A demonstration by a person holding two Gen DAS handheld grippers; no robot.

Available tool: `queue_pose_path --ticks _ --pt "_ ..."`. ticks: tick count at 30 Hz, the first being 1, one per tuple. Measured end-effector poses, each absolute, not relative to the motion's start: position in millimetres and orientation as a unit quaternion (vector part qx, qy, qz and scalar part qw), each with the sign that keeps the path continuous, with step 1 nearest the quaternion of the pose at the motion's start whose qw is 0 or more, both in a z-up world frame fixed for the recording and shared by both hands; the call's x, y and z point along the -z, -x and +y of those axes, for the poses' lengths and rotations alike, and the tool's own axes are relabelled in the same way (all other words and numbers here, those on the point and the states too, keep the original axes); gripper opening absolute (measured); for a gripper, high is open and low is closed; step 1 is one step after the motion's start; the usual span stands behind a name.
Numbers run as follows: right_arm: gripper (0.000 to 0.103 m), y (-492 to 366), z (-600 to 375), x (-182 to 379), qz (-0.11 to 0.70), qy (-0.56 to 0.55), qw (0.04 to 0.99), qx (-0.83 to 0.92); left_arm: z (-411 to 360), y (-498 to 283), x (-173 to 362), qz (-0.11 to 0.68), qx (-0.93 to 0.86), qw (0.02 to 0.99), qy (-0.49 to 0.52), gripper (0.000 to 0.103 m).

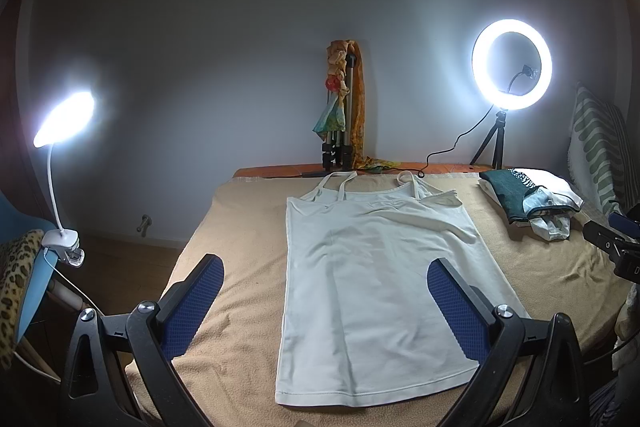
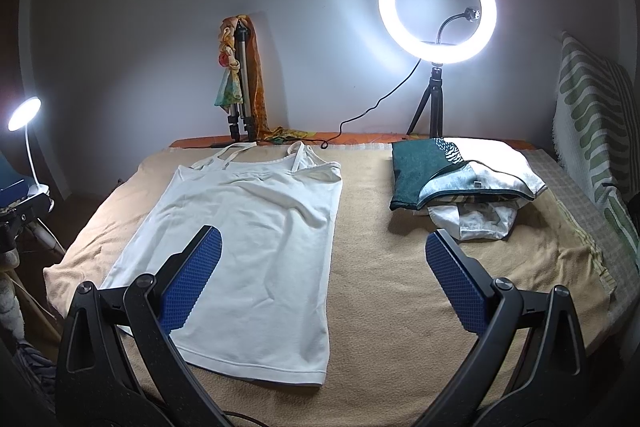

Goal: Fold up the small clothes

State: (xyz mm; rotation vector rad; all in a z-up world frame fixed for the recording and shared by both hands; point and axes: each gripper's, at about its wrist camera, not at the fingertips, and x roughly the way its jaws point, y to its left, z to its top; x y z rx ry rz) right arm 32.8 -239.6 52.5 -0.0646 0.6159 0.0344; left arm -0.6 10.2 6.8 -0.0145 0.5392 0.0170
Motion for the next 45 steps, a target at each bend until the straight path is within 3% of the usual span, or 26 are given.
queue_pose_path --ticks 45 --pt "0.103 -43 -202 -50 0.311 0.023 0.949 -0.042 22 -3 4 0.279 -0.023 0.96 0.014 0.103"
